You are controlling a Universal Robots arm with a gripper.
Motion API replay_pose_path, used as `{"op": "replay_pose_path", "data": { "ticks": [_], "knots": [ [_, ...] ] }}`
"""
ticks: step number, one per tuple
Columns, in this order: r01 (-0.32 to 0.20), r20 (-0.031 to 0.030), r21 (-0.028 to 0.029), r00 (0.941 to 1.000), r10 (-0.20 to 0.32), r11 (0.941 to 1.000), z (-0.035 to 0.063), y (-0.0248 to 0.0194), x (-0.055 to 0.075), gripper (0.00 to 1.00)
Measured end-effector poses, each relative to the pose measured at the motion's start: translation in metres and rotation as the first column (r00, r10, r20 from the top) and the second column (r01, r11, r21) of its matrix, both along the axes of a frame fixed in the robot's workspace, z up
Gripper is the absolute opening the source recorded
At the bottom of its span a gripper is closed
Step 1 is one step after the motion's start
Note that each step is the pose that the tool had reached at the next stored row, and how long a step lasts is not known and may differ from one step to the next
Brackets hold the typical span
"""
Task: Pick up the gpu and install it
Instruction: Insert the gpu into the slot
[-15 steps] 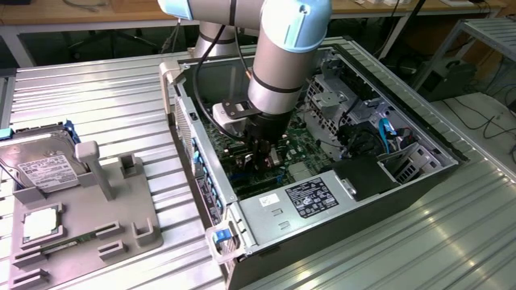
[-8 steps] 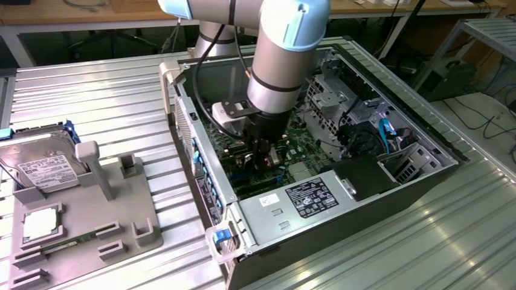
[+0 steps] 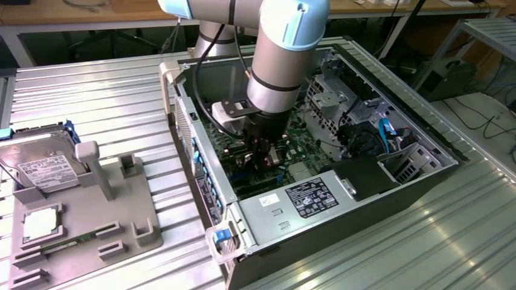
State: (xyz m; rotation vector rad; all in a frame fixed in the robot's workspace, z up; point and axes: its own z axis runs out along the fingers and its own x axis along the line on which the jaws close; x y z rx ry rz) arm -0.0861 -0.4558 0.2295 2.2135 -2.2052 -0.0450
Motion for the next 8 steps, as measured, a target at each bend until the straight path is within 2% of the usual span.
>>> {"op": "replay_pose_path", "data": {
  "ticks": [8],
  "knots": [
    [0.000, -0.0001, -0.0001, 1.0000, 0.000, 1.0000, -0.0039, 0.0002, -0.0001, 0.29]
  ]
}}
